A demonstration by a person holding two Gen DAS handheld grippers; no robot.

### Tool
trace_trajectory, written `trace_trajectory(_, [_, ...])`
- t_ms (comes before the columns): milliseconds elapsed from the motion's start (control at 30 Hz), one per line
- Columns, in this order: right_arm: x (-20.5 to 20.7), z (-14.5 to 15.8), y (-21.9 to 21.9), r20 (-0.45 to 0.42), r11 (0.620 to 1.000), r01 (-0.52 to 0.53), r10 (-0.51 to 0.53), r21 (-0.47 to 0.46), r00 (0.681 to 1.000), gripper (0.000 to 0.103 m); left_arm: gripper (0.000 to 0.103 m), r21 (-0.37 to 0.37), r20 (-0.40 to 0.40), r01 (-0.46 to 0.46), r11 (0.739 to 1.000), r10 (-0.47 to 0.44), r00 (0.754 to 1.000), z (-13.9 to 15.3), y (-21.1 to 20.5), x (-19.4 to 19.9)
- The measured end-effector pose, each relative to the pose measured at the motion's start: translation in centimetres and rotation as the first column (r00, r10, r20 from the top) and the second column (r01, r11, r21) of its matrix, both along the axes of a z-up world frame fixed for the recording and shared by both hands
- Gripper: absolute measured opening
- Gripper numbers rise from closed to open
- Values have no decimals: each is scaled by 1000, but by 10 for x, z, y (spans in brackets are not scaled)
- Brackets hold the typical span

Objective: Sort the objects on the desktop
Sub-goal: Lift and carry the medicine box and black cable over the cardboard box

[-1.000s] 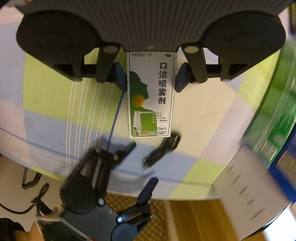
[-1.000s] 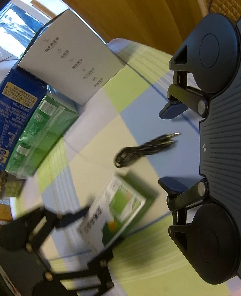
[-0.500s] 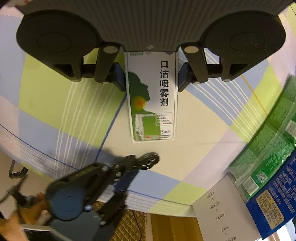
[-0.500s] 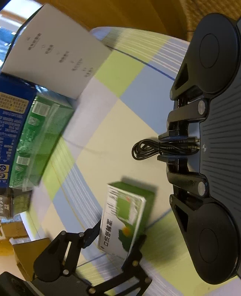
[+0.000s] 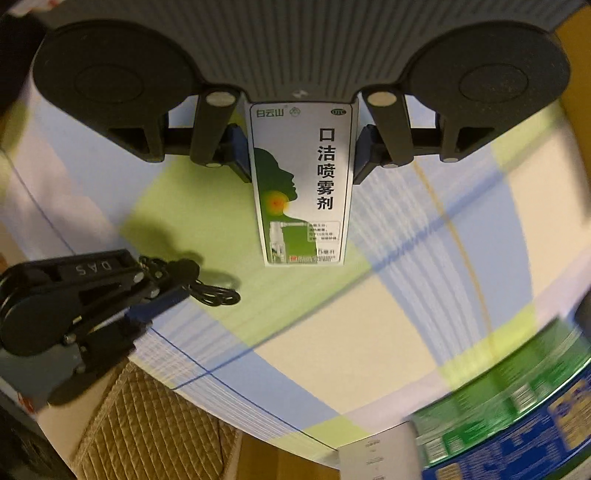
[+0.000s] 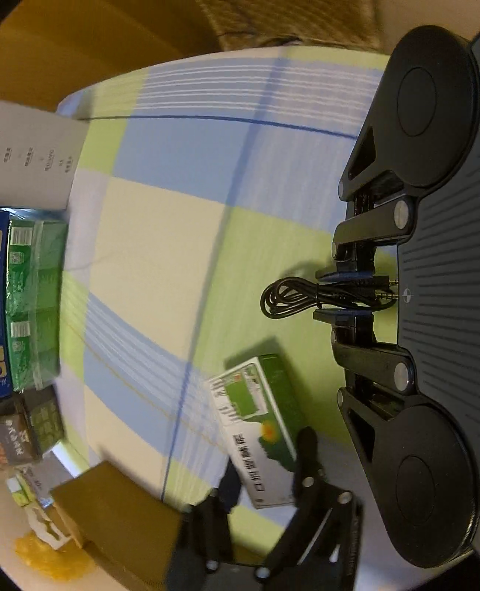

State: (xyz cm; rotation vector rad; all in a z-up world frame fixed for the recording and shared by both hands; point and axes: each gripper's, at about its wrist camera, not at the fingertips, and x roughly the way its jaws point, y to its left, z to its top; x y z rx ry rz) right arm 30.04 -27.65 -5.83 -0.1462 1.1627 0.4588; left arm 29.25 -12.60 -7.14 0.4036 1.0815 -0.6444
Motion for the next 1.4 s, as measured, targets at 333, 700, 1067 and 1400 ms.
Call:
trace_trajectory(333, [-99, 24, 22, 1, 986, 125, -126, 110, 992, 11, 50, -96, 69, -169, 981, 176, 982, 14, 44, -114])
trace_trajectory(700, [-151, 4, 31, 11, 976, 190, -192, 102, 981, 11, 51, -121, 173, -200, 972, 220, 960, -21, 54, -163])
trace_trajectory(1067, [-149, -5, 34, 33, 974, 206, -210, 93, 977, 11, 50, -160, 195, -230, 960, 259, 946, -33, 51, -160])
trace_trajectory(1400, [-167, 11, 31, 58, 967, 226, -234, 119, 971, 11, 50, -163, 201, -280, 946, 310, 929, -8, 55, -173])
